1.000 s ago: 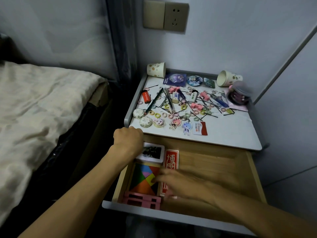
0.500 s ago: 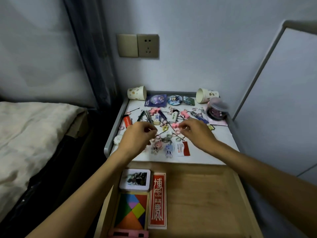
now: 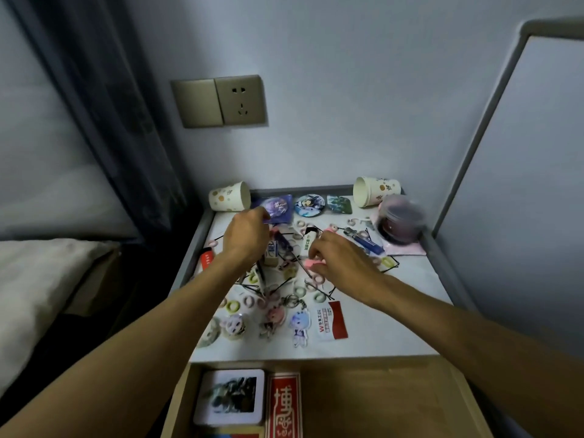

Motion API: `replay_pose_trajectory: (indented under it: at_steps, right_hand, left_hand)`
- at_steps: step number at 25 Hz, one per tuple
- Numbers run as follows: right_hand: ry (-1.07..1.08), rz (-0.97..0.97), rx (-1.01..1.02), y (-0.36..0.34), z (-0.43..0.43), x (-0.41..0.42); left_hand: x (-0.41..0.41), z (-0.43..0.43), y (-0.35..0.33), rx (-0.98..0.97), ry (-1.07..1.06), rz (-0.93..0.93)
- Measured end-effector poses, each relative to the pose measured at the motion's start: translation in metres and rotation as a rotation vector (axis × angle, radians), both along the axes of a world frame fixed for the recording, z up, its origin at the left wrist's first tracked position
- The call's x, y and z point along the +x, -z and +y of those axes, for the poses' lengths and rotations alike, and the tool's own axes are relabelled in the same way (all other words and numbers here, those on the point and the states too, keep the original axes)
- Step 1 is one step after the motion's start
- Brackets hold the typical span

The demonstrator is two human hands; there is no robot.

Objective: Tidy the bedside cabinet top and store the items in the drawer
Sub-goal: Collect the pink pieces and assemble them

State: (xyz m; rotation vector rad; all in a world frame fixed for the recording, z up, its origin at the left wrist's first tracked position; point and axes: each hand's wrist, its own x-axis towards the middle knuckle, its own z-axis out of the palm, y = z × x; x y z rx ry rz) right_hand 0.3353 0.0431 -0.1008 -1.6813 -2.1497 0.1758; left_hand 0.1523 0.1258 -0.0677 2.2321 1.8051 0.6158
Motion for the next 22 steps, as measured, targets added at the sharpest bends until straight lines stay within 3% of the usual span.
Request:
replay_pose_trajectory:
  at_steps: [4,6,9,12,16,19,22]
  right_hand:
    - [-0.040,-0.059,-0.027,0.001,0.002,0.003]
    - [-0.031,0.029,-0.055,-0.001,0.004,0.005]
    - [0.119,0.238,-0.030,-0.012,0.018,0.014]
    - [0.248,0.099,0.009,-0.015,0.035,0.024]
    - [0.294,-0.086,-0.033,-0.008,0.045,0.017]
    - [0.335,-0.132,-0.051,-0.011,0.047,0.011]
    - [0.333,-0.176,-0.043,-0.026,0.039,0.006]
  left_hand:
    - [0.010,0.026,0.008,-0.041,0.018,0.214]
    - [0.013,0.031,0.013,-0.034,0.033,0.267]
    - [0.012,0.033,0.018,-0.019,0.046,0.267]
    - [0.007,0.027,0.011,0.031,0.054,0.202]
    - [-0.006,0.006,-0.003,0.037,0.067,-0.208]
    - [-0.015,-0.025,-0.009,-0.137,0.073,-0.562]
    - [-0.022,-0.060,-0.015,-0.313,0.079,-0.765]
